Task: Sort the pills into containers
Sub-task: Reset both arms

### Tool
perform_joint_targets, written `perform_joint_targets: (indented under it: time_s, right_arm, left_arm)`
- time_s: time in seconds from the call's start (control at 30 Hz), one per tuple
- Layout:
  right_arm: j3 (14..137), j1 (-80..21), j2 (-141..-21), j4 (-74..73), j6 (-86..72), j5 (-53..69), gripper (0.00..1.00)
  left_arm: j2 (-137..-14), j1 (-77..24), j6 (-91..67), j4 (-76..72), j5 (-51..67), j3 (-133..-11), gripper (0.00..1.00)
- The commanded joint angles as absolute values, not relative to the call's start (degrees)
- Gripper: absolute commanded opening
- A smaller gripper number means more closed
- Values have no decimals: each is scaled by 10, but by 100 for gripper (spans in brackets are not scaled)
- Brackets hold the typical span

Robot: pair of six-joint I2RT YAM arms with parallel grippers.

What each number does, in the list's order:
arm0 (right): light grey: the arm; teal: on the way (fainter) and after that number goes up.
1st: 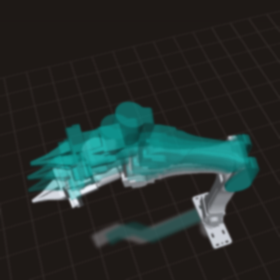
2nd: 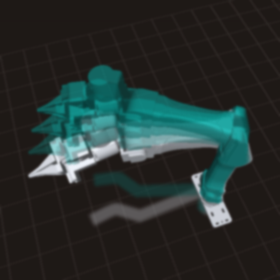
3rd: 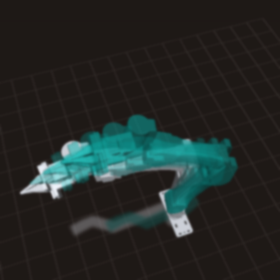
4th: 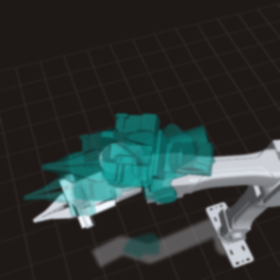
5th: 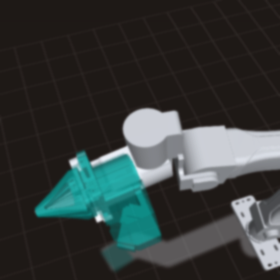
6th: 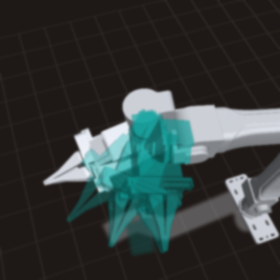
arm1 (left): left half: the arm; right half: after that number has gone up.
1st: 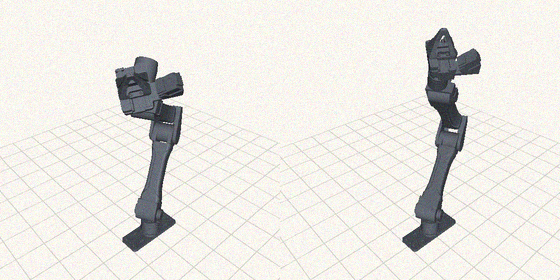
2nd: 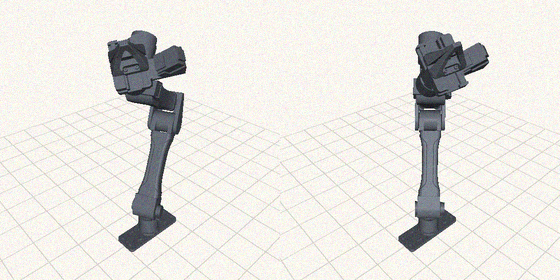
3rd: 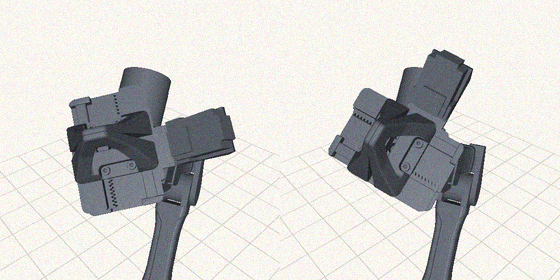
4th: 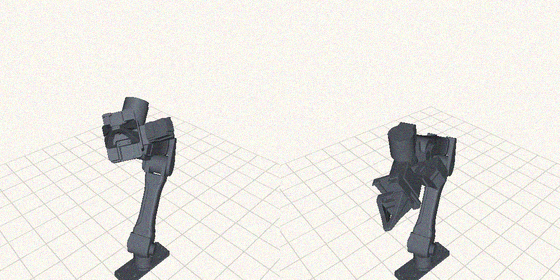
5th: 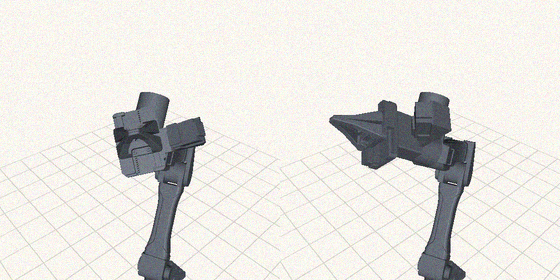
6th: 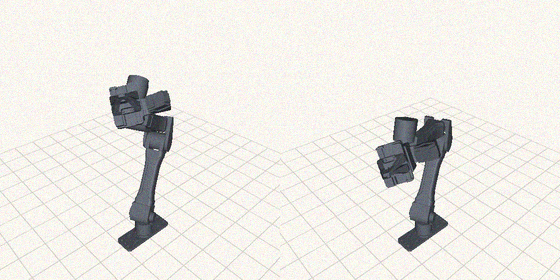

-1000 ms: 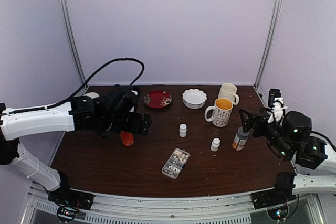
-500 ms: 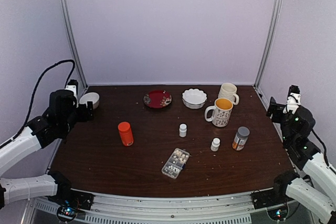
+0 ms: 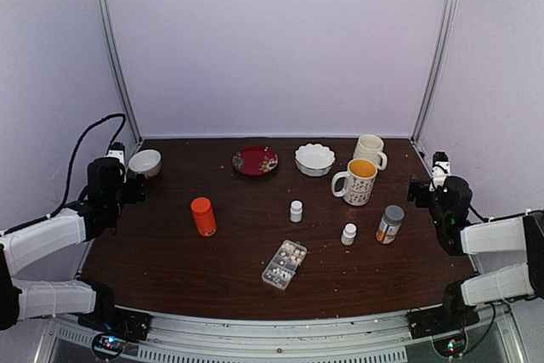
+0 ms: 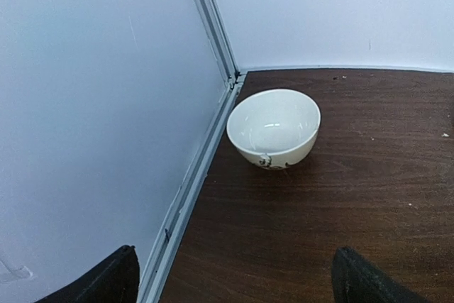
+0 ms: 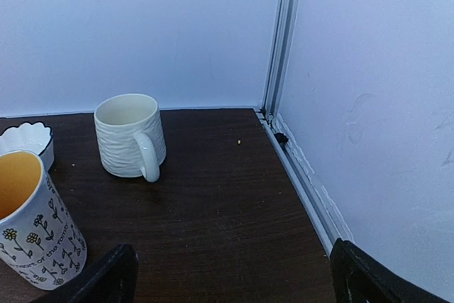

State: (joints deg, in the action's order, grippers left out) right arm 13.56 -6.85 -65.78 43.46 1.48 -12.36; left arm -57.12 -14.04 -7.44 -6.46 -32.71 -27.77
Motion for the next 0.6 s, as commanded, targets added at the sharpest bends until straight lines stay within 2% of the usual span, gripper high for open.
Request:
perform_joint_targets:
  time_s: [0.0, 0.03, 0.1, 0.13, 0.17, 0.27, 0.4, 0.47, 0.53, 0.57]
  right_arm:
    - [138, -34, -763, 636, -14, -59, 97]
    - [135, -22, -790, 675, -28, -47, 97]
    - [143, -11, -768, 614, -32, -29, 93]
    - [142, -11, -778, 639, -26, -20, 94]
    - [141, -11, -785, 651, -24, -15, 98]
    - [146, -12, -781, 632, -20, -9, 100]
    - [150, -13, -779, 623, -10, -2, 100]
    - [145, -14, -782, 639, -8, 31, 100]
    - [146, -14, -781, 635, -8, 43, 100]
    - [146, -14, -782, 639, -7, 42, 100]
  left_arm:
    - [-609, -122, -34, -172, -328, -272, 97]
    - [-614, -117, -31, -193, -329, -264, 97]
    - [-622, -104, -27, -248, -322, -240, 98]
    - [-627, -96, -25, -283, -312, -225, 97]
    - [-634, -86, -19, -322, -294, -203, 97]
    - [-681, -59, 10, -463, -233, -168, 97]
    - [-759, -54, 73, -545, -172, -179, 98]
    - [-796, -37, 56, -591, -180, -182, 97]
    - [-807, -7, 27, -590, -110, -170, 97]
    - [-829, -5, 34, -638, -102, -168, 98]
